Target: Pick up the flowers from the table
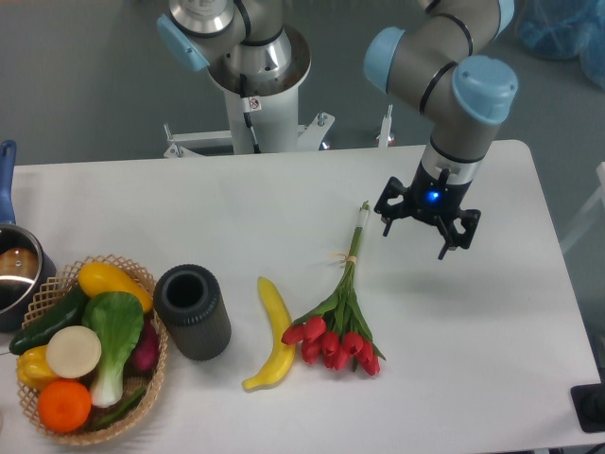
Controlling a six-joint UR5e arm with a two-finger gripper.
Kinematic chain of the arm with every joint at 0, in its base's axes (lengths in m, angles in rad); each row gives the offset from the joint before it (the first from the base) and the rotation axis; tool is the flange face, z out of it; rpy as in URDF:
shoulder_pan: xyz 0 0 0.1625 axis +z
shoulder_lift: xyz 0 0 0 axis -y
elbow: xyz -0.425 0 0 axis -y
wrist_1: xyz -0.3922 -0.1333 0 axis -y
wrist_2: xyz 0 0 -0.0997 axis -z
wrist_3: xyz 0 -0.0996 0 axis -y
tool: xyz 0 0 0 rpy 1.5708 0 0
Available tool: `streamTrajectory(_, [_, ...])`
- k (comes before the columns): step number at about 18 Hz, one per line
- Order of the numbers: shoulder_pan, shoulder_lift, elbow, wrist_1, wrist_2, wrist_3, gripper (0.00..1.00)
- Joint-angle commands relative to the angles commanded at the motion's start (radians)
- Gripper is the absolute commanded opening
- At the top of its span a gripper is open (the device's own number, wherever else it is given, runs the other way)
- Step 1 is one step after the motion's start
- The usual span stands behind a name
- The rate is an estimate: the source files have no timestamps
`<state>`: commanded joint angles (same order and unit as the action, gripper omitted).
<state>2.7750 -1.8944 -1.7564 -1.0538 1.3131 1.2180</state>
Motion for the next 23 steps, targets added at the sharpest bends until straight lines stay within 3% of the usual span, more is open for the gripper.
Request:
streamTrajectory(6, [-0.005, -0.026, -0.023, -0.011, -0.018, -0.012, 1.0])
streamTrajectory(11, [-0.011, -0.037, -0.06, -0.003, -0.135, -0.078, 1.0])
streamTrajectory(14, [-0.032, -0.035, -0.106, 0.057, -0.155, -0.09, 1.0])
streamTrajectory(19, [-0.069, -0.058, -0.101, 0.071, -0.153, -0.112, 1.0])
streamTrajectory(23, [-0.107, -0.089, -0.095, 0.121, -0.153, -0.12, 1.0])
